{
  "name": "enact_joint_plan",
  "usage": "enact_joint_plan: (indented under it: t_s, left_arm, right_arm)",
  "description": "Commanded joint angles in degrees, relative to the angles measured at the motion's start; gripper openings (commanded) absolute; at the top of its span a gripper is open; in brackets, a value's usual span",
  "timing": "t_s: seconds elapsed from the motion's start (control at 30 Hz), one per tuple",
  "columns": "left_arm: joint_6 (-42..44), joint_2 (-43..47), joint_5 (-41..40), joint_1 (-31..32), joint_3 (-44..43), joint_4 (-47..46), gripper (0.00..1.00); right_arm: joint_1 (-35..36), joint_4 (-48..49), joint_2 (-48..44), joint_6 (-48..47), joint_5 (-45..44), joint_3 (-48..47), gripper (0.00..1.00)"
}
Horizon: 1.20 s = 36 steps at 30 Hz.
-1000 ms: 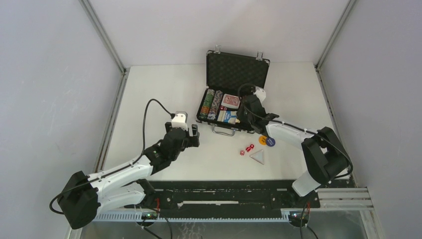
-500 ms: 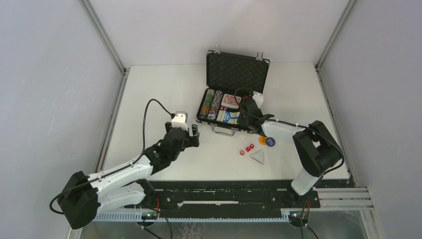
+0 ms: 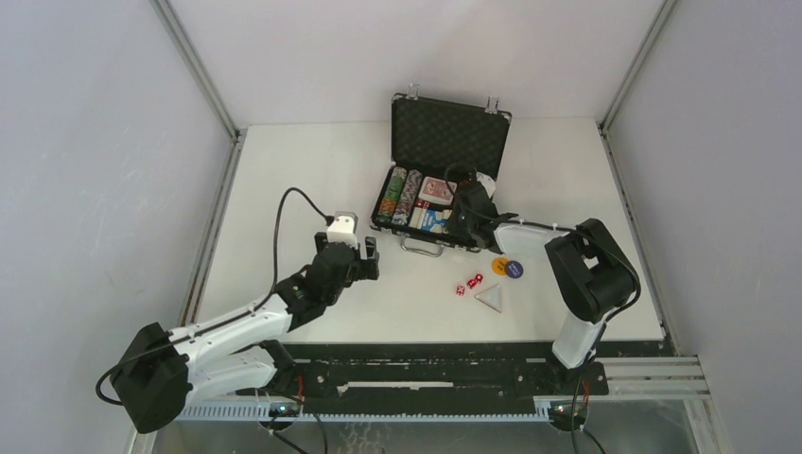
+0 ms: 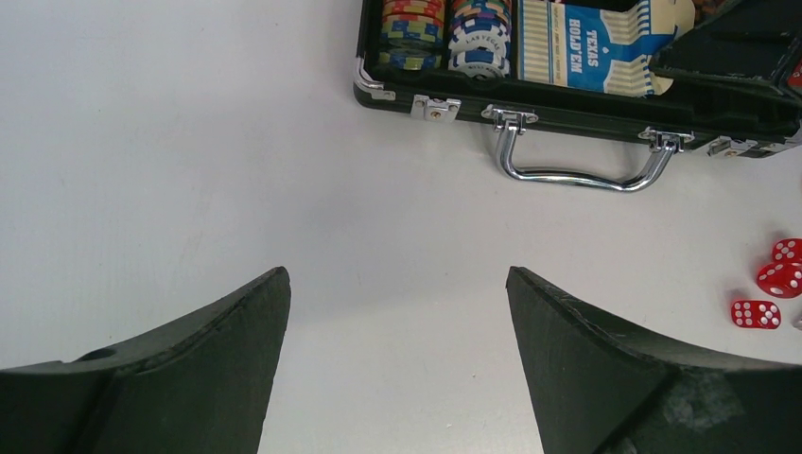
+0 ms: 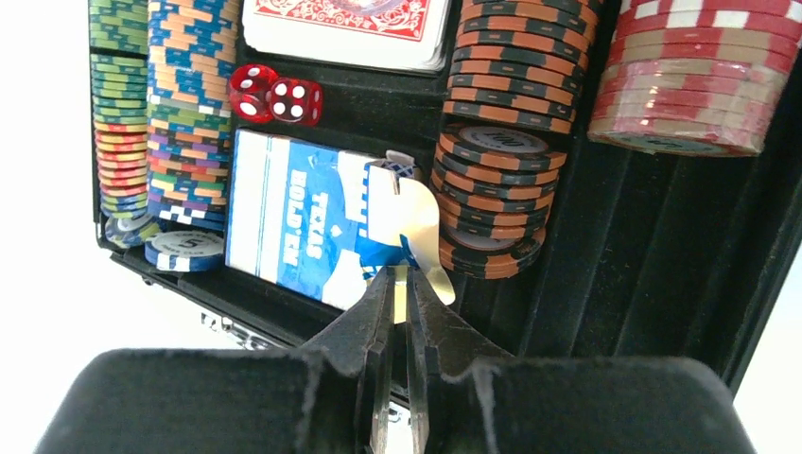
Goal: Pack up texas hold em set
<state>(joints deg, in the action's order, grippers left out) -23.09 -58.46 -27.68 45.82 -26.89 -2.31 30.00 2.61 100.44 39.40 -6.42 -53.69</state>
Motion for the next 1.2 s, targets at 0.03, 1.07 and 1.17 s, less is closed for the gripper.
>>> enact_joint_plan:
  t_s: [0.03, 1.07, 1.17]
  left_arm:
    - [-0.1, -0.3, -0.1, 0.1, -1.1, -1.3, 0.89]
    - [-5.0, -1.1, 5.5, 0.1, -2.3, -0.7, 0.88]
    - [-5.1, -1.0, 6.5, 0.1, -2.2, -1.2, 0.88]
  right_arm:
    - [0.2, 6.2, 0.2, -0.8, 5.5, -1.1, 0.15]
    - [5.8, -22.3, -34.5, 4.3, -13.0, 20.9, 0.71]
    - [8.0, -22.7, -34.1, 5.4, -14.0, 21.6, 0.66]
